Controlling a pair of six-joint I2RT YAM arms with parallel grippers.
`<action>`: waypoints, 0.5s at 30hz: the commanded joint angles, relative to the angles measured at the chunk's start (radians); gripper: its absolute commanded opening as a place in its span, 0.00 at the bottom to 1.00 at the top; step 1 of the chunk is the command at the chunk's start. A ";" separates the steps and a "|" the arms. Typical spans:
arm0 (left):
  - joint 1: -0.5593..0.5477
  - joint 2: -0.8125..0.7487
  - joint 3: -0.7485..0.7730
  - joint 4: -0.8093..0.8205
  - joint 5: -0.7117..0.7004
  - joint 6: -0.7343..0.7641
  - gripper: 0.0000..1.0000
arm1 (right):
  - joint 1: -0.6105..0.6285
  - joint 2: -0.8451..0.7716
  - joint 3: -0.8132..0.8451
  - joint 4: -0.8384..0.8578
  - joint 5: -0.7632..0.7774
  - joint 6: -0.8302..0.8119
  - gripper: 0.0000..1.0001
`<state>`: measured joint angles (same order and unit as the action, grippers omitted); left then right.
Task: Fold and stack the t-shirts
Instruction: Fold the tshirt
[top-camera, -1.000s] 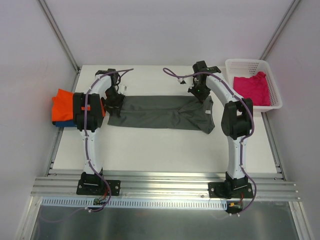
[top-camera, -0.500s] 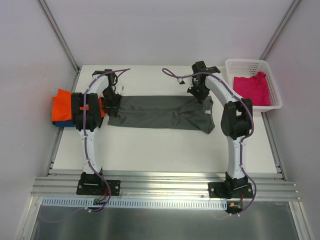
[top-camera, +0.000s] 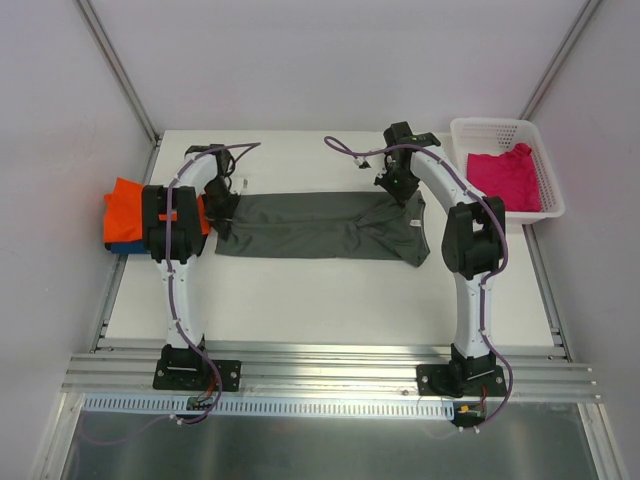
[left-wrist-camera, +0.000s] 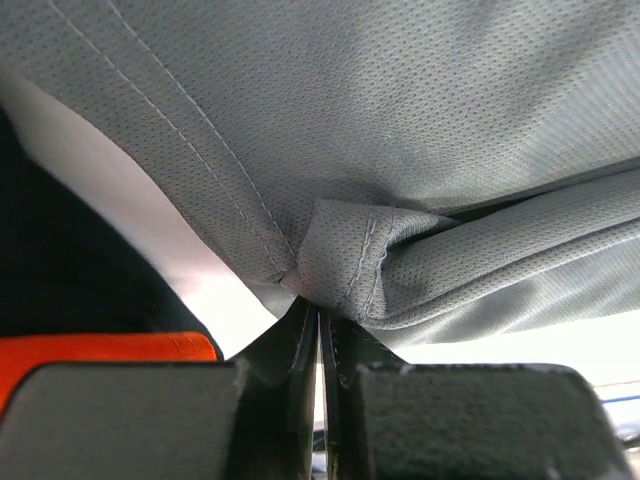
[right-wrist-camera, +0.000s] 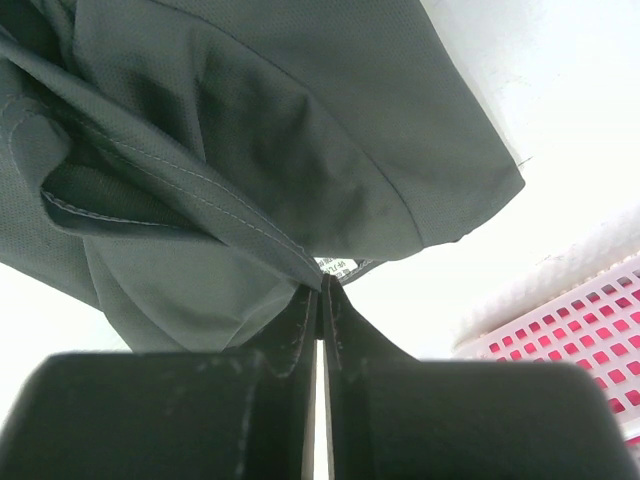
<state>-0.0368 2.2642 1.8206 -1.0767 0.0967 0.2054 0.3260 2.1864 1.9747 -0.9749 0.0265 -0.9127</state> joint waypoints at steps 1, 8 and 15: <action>0.021 -0.084 -0.041 -0.032 -0.023 0.003 0.00 | 0.005 -0.011 0.027 -0.001 0.015 0.014 0.01; 0.031 -0.173 -0.083 -0.045 -0.051 0.008 0.00 | 0.007 -0.004 0.026 0.004 0.012 0.015 0.01; 0.031 -0.198 -0.107 -0.052 -0.052 0.005 0.00 | 0.005 0.016 0.052 0.007 0.004 0.023 0.01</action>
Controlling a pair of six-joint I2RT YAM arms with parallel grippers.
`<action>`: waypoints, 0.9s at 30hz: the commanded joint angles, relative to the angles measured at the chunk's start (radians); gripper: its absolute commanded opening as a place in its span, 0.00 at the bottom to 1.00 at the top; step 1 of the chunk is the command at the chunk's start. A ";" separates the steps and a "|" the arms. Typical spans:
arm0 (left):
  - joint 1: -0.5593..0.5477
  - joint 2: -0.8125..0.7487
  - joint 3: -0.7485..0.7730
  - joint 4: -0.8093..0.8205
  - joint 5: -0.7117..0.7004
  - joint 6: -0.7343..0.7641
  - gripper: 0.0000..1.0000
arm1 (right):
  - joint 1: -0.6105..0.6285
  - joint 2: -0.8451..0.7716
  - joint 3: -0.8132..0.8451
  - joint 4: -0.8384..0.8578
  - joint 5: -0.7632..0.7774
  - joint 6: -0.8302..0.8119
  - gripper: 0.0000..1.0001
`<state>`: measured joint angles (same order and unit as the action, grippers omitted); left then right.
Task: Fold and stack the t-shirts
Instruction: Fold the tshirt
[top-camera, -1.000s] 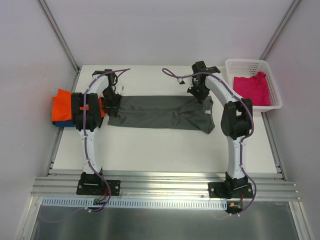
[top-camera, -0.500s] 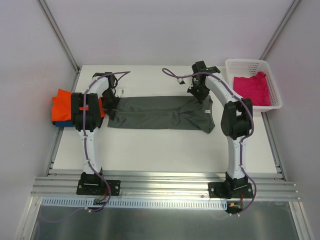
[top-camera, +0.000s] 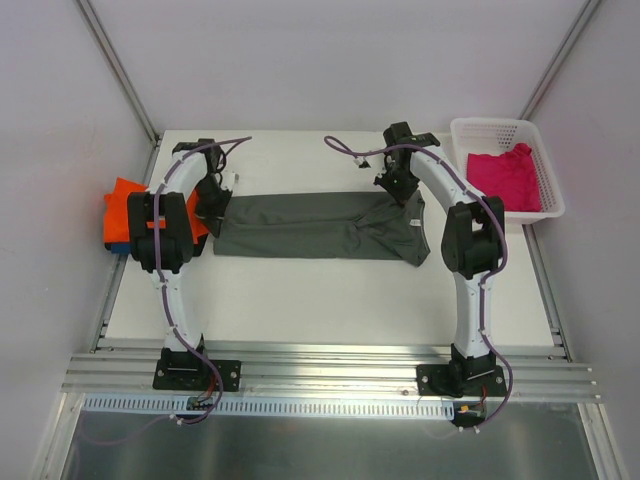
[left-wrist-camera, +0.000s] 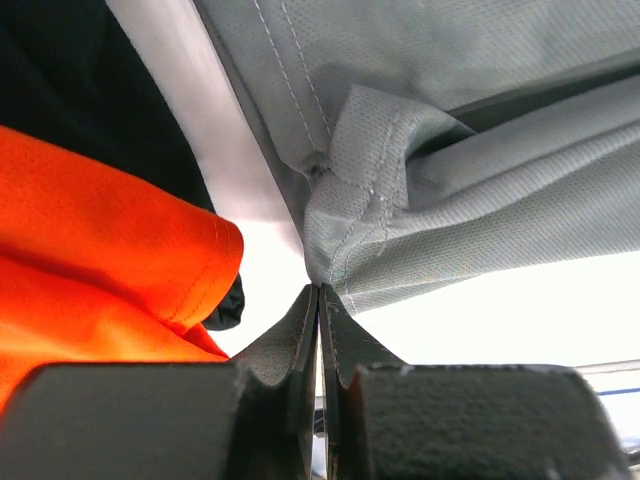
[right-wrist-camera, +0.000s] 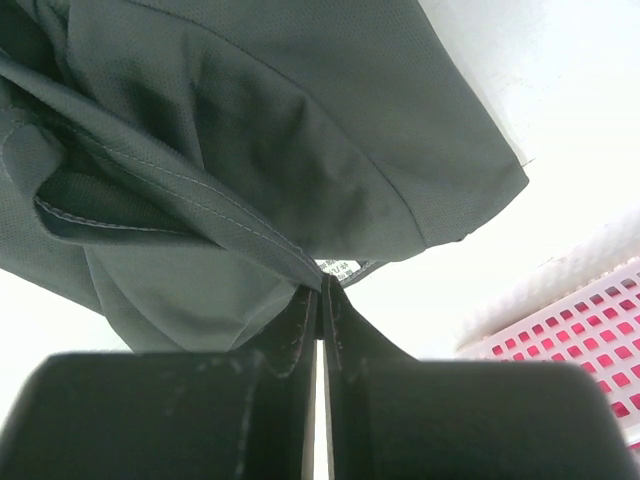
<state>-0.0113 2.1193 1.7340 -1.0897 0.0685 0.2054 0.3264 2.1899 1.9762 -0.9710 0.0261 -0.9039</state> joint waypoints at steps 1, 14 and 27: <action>0.005 -0.051 -0.022 -0.041 -0.024 0.003 0.00 | 0.007 0.019 0.061 0.000 0.002 0.016 0.01; 0.001 -0.045 0.050 -0.035 -0.055 0.009 0.51 | 0.005 0.028 0.070 0.012 0.026 0.020 0.00; -0.228 -0.044 0.125 -0.044 0.238 0.000 0.45 | 0.020 0.004 0.070 0.015 0.051 -0.015 0.01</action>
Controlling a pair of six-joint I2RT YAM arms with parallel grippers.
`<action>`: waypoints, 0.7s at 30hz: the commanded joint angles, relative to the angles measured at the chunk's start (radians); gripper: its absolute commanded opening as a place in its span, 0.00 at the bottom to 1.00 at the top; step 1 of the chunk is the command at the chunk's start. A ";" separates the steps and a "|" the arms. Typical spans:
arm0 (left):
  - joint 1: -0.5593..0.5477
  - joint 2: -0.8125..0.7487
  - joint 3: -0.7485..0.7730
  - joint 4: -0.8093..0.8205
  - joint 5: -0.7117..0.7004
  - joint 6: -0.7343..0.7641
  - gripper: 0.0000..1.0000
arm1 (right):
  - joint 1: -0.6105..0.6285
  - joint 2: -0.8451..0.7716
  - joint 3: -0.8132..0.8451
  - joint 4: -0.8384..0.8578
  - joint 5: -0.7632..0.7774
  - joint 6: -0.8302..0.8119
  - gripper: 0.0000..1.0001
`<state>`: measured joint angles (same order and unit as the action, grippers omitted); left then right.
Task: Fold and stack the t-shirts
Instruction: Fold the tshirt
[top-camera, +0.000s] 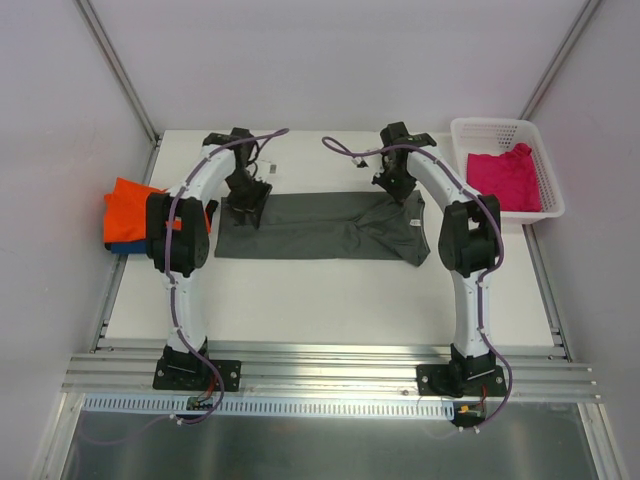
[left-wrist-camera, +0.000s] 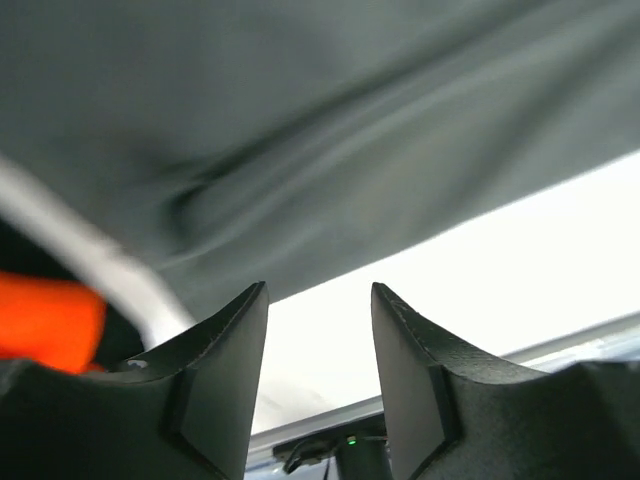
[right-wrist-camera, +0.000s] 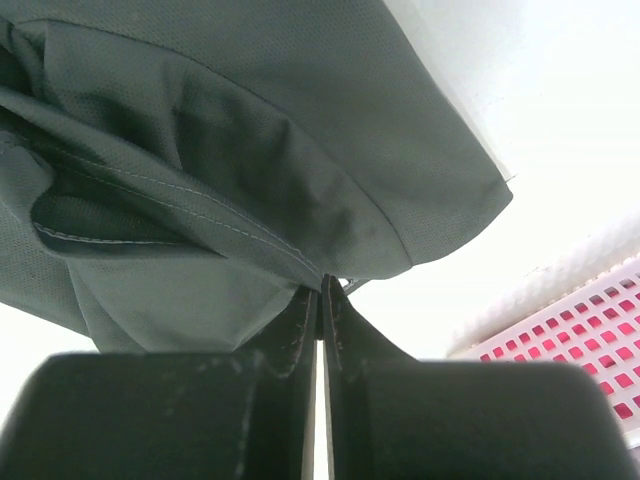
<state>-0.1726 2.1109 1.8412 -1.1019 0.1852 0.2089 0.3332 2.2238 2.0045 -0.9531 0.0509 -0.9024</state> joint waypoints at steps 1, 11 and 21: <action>-0.079 -0.029 0.020 -0.033 0.137 -0.009 0.44 | 0.016 -0.030 0.043 -0.001 0.032 -0.018 0.01; -0.139 0.070 0.003 -0.036 0.255 -0.031 0.36 | 0.029 -0.053 0.005 -0.007 0.056 -0.024 0.01; -0.166 0.164 -0.002 -0.035 0.300 -0.040 0.33 | 0.029 -0.030 0.016 0.007 0.069 -0.029 0.01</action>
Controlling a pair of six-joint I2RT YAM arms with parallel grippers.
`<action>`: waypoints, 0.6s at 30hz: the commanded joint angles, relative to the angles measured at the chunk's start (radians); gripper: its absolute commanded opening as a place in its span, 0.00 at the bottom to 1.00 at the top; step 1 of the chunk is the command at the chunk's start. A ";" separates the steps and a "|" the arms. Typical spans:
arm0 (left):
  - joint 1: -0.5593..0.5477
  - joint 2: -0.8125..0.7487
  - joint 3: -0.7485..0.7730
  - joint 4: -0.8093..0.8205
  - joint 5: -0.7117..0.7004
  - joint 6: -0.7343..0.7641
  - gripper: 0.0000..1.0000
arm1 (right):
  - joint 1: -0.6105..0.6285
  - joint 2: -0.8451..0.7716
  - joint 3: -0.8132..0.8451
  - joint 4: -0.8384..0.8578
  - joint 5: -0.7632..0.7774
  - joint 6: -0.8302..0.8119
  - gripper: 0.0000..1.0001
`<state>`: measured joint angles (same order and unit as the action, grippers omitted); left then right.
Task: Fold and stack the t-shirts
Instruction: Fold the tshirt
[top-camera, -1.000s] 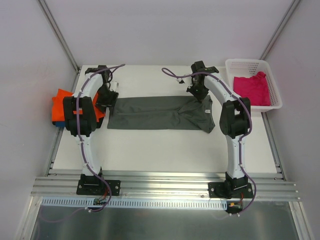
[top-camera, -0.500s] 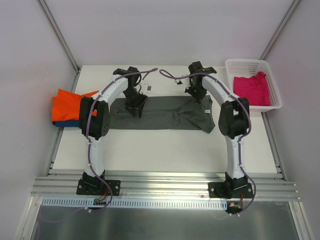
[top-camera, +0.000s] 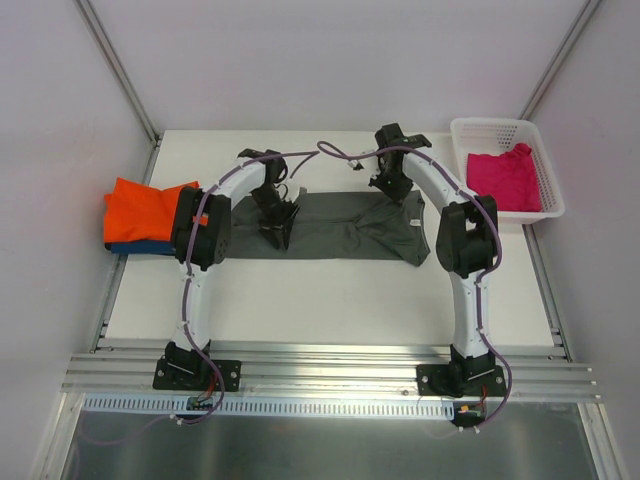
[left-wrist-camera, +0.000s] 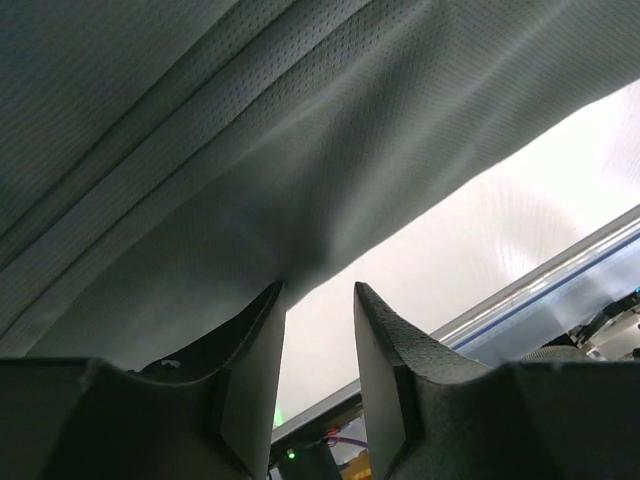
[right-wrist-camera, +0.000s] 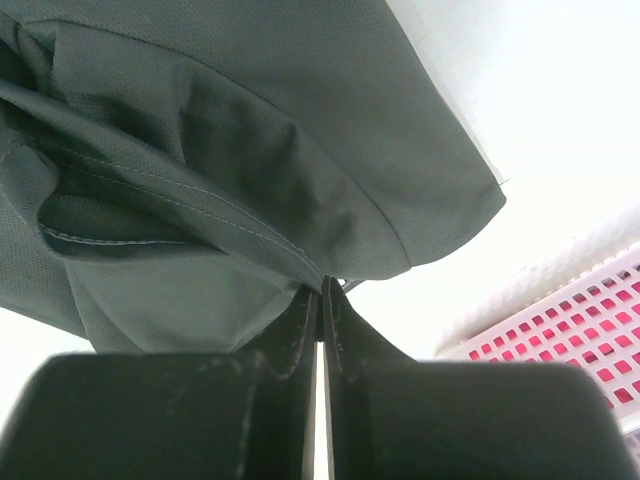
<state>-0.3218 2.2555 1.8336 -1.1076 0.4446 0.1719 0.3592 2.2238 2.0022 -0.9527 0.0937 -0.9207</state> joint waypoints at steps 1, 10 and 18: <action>-0.017 0.032 0.006 -0.031 0.040 -0.006 0.33 | 0.003 -0.029 0.023 0.008 0.031 -0.013 0.01; -0.019 0.050 -0.022 -0.029 0.013 -0.008 0.31 | -0.020 0.037 0.124 0.049 0.066 -0.062 0.01; -0.019 0.036 -0.056 -0.028 -0.007 -0.003 0.30 | -0.020 0.079 0.175 0.115 0.081 -0.101 0.01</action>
<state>-0.3344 2.3062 1.8072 -1.1236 0.4679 0.1631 0.3458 2.2932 2.1269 -0.8722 0.1410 -0.9894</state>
